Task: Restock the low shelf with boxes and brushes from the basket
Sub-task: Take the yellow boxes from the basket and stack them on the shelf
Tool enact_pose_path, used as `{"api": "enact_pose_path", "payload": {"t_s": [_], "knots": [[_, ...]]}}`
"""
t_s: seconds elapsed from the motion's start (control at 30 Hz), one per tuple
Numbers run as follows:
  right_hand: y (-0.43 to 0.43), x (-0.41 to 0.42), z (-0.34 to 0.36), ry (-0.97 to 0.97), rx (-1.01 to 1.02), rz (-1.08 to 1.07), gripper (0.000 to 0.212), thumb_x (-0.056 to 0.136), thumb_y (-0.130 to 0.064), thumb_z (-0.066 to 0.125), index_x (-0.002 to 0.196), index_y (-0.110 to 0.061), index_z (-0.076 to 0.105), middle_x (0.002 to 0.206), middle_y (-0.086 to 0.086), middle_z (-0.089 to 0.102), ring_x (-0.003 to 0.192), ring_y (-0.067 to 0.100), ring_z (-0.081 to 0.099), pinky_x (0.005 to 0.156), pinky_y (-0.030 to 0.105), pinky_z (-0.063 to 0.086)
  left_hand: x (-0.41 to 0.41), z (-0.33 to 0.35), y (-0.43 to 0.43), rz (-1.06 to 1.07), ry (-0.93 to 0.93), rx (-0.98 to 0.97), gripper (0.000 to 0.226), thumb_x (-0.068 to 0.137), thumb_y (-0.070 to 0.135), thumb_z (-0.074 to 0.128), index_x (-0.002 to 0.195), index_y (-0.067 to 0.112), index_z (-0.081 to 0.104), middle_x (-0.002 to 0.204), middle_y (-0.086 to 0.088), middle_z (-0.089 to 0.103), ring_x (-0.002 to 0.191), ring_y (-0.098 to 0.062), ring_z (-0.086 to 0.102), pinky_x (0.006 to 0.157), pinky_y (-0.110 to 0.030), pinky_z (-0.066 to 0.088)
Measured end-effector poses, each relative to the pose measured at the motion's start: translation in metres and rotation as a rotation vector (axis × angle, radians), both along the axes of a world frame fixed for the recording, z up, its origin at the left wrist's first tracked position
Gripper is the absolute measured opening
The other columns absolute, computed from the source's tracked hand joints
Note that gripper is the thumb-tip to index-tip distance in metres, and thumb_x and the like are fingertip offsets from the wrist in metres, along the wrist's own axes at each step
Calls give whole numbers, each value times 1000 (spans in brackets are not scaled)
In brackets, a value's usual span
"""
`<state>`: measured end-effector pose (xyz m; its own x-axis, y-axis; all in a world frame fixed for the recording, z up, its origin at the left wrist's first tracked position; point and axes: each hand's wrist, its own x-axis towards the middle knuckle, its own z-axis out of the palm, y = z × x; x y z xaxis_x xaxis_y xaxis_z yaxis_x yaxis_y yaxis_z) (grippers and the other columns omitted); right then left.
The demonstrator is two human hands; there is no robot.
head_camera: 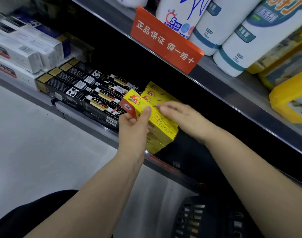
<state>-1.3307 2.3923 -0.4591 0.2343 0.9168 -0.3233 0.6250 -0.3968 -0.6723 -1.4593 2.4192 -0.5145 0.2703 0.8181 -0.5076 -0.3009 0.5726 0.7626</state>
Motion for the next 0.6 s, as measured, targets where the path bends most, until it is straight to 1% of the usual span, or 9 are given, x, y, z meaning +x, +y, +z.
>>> {"api": "enact_pose_path", "payload": {"t_s": [0.03, 0.1, 0.17, 0.23, 0.27, 0.33, 0.43, 0.5, 0.6], "knots": [[-9, -6, 4, -17, -31, 66, 40, 88, -39, 59, 123, -22, 55, 115, -14, 57, 106, 1, 53, 84, 5, 40, 0, 2, -1, -3, -14, 12, 30, 84, 36, 67, 101, 19, 50, 91, 2, 58, 84, -11, 62, 81, -29, 55], [-22, -7, 4, -186, -7, 136, 51, 83, -38, 66, 127, -19, 50, 117, -8, 57, 105, 6, 53, 88, 18, 42, 0, 6, -5, -38, -52, 48, 32, 84, 35, 66, 105, 16, 53, 91, 5, 62, 83, -8, 66, 78, -26, 56], [-28, -2, 4, -205, 70, 57, 45, 85, -32, 65, 123, -17, 47, 111, -3, 60, 98, 12, 57, 85, 26, 46, 0, 8, -8, -124, -29, 126, 41, 84, 37, 65, 115, 13, 52, 99, 4, 66, 94, -9, 66, 78, -21, 54], [-29, 10, 4, -156, 141, -103, 38, 88, -27, 61, 121, -16, 46, 105, 0, 64, 94, 16, 62, 85, 31, 49, -2, 7, -8, -235, 136, 295, 50, 85, 39, 64, 126, 17, 46, 113, 7, 60, 103, -7, 59, 78, -13, 46], [-27, 21, 3, -194, 156, -180, 39, 90, -28, 59, 124, -15, 45, 106, 1, 64, 97, 19, 63, 86, 30, 48, -3, 6, -8, -279, 233, 399, 55, 85, 36, 64, 132, 18, 41, 117, 7, 56, 106, -6, 54, 82, -15, 43], [-20, 43, -2, -347, 105, -292, 51, 94, -38, 50, 137, -12, 37, 125, 7, 57, 115, 27, 55, 93, 26, 40, -7, 3, -7, -344, 395, 589, 61, 86, 26, 65, 139, 16, 36, 126, 3, 51, 111, -13, 48, 90, -26, 39], [0, 69, -14, -430, 20, -400, 65, 95, -46, 43, 148, -14, 24, 150, 9, 34, 136, 27, 34, 111, 34, 27, -11, 1, -6, -435, 619, 822, 57, 86, 23, 63, 138, 18, 41, 138, -4, 45, 127, -21, 37, 104, -34, 28], [17, 82, -23, -450, -32, -451, 61, 97, -43, 39, 148, -13, 23, 152, 11, 30, 137, 29, 32, 112, 37, 27, -12, -2, -6, -536, 757, 931, 56, 87, 27, 60, 139, 19, 41, 147, -5, 38, 138, -22, 25, 113, -34, 16], [40, 86, -36, -408, -48, -396, 50, 101, -32, 37, 145, -10, 28, 146, 15, 37, 132, 31, 38, 109, 38, 31, -12, -8, -8, -692, 898, 978, 56, 89, 36, 56, 142, 26, 38, 157, -3, 20, 145, -25, 5, 118, -39, 3]]}}
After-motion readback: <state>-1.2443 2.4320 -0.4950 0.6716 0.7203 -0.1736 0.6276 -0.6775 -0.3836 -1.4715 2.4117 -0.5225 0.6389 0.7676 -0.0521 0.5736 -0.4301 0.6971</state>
